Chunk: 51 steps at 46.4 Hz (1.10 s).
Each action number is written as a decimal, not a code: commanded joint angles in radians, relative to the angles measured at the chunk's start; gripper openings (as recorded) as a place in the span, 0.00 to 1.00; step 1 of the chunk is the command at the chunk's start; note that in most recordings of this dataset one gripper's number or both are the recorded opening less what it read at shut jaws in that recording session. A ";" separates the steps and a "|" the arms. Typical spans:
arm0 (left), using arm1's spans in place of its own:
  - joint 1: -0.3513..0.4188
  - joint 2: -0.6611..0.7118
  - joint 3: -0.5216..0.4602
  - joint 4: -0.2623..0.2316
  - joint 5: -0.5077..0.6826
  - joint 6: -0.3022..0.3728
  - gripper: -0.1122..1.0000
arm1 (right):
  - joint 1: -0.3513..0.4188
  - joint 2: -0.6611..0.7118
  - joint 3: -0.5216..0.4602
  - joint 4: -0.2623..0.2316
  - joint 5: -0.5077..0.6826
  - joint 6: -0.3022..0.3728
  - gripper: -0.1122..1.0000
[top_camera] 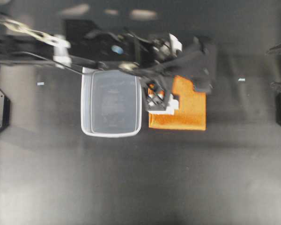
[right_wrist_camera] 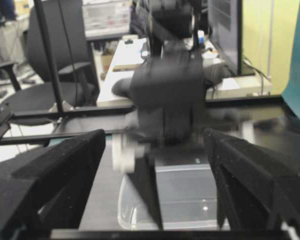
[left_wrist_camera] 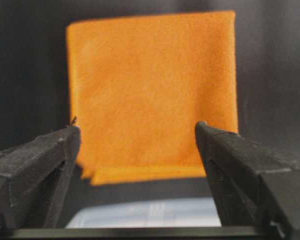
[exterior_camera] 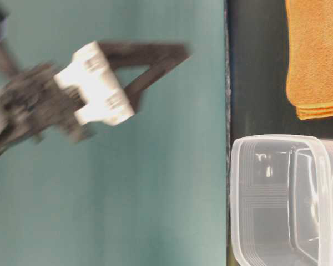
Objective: Place the orange towel into the container with the left arm.
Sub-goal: 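Swing the left gripper over the container and lower it onto the orange towel, then close the left gripper on the towel's near edge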
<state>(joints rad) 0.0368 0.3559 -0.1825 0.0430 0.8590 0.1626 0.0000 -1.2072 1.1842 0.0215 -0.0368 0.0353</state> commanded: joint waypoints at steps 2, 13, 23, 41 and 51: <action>-0.009 0.067 -0.046 0.003 -0.005 0.009 0.90 | 0.005 0.002 -0.011 0.003 -0.008 0.003 0.79; -0.008 0.202 -0.055 0.003 -0.011 0.020 0.91 | 0.005 -0.031 -0.009 0.002 -0.017 -0.005 0.79; -0.008 0.270 -0.067 0.003 -0.061 0.020 0.91 | 0.005 -0.044 -0.009 0.003 -0.011 0.003 0.79; -0.014 0.279 -0.051 0.003 -0.078 0.018 0.87 | 0.005 -0.046 -0.009 0.003 -0.017 0.003 0.79; -0.038 0.265 -0.043 0.003 -0.075 0.012 0.43 | 0.005 -0.046 -0.008 0.003 -0.018 0.003 0.79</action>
<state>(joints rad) 0.0077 0.6320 -0.2255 0.0414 0.7839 0.1733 0.0031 -1.2594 1.1842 0.0215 -0.0445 0.0383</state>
